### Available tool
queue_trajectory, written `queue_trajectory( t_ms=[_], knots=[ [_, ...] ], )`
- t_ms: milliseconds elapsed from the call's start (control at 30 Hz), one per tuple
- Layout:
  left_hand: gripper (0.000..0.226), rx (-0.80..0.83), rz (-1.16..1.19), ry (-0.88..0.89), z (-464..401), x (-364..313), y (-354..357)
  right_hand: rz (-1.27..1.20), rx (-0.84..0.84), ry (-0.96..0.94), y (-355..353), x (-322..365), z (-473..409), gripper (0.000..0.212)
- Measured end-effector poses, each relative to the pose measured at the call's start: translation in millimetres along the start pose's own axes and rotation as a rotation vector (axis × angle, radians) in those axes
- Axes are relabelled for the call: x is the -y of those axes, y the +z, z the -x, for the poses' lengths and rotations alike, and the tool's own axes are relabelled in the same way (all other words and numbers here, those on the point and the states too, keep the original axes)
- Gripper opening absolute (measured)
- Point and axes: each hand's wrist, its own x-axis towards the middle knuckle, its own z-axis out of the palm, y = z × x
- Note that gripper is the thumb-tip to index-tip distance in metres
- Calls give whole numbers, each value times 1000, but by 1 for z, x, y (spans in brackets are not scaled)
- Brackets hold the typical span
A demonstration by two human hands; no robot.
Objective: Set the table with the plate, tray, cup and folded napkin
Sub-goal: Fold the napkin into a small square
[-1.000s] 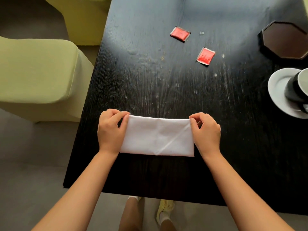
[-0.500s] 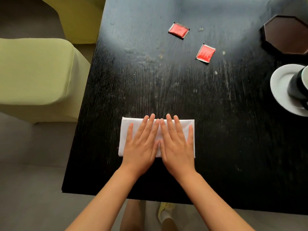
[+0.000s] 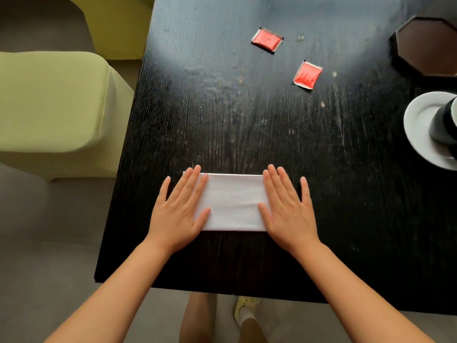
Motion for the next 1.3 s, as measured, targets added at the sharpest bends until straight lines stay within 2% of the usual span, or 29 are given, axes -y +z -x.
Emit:
queue_trajectory(
  t_ms=[167,333,433,533,600,700,800,1100,1300],
  knots=[
    [64,20,78,-54,8,10,0,7,21,59,-1,-8,2,63],
    [67,49,69,-131,7,2,-5,-92,-12,276,0,7,2,63],
    [70,-53,50,-197,10,-16,-10,-223,-35,403,-2,19,-1,68],
    [70,-153,114,-117,6,-56,-14,-317,-111,502,-9,24,6,67],
    [69,-126,133,-64,-1,-83,-10,-345,-202,516,-15,22,18,63],
    [69,-40,144,-104,-10,-103,3,-412,-278,514,-24,18,34,55],
    [71,-14,140,-144,-14,-104,13,-546,-215,519,-30,14,39,42],
    [71,-4,144,-132,-14,-104,11,-671,-37,661,-39,21,23,25],
    [76,37,213,-160,-5,-103,9,-878,-74,643,-44,22,24,5]
  ],
)
